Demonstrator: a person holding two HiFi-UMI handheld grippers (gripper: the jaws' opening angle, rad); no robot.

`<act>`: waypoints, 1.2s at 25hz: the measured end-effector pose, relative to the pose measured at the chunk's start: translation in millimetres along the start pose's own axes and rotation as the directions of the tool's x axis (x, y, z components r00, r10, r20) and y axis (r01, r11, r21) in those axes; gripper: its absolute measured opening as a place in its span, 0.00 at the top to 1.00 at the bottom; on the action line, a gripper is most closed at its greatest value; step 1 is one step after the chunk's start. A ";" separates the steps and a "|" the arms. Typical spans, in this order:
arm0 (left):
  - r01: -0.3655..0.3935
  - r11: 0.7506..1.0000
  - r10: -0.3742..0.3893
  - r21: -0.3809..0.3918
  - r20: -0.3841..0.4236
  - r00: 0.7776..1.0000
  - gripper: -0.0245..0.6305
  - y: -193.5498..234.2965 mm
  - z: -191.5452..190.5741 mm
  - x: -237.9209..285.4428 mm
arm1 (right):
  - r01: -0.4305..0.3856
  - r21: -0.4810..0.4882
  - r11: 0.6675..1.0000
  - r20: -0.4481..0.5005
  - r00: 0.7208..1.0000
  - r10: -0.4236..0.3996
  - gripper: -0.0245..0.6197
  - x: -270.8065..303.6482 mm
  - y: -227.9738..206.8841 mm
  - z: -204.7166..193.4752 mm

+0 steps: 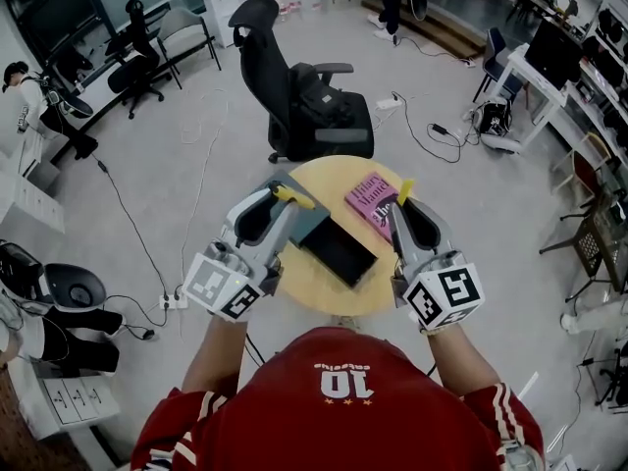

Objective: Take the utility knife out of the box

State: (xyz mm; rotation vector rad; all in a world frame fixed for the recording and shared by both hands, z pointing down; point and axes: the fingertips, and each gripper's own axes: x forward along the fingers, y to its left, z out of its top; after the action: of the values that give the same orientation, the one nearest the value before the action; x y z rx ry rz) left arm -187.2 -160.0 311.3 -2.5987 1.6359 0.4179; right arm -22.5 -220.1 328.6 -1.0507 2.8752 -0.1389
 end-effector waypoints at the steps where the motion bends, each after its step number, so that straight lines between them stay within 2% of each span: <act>1: -0.009 1.000 0.009 0.007 0.002 1.000 0.77 1.4 2.2 -2.8 | 0.000 0.001 1.000 0.000 1.000 0.000 0.89 0.2 1.9 -0.7; 14: -0.133 0.982 0.139 0.134 -0.030 0.990 0.77 5.0 14.8 -30.1 | 0.030 -0.013 0.999 0.016 0.999 -0.030 0.89 -15.2 6.9 0.4; 30: -0.175 0.973 0.186 0.153 -0.065 0.980 0.77 10.4 7.7 -44.3 | 0.048 -0.055 0.997 0.014 0.999 -0.047 0.89 -22.5 13.5 2.8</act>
State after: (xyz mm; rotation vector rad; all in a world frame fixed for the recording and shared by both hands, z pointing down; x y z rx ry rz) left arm -216.1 -124.3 316.0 -2.3992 1.8604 0.1944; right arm -13.7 -195.5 325.3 -1.1252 2.8592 -0.0552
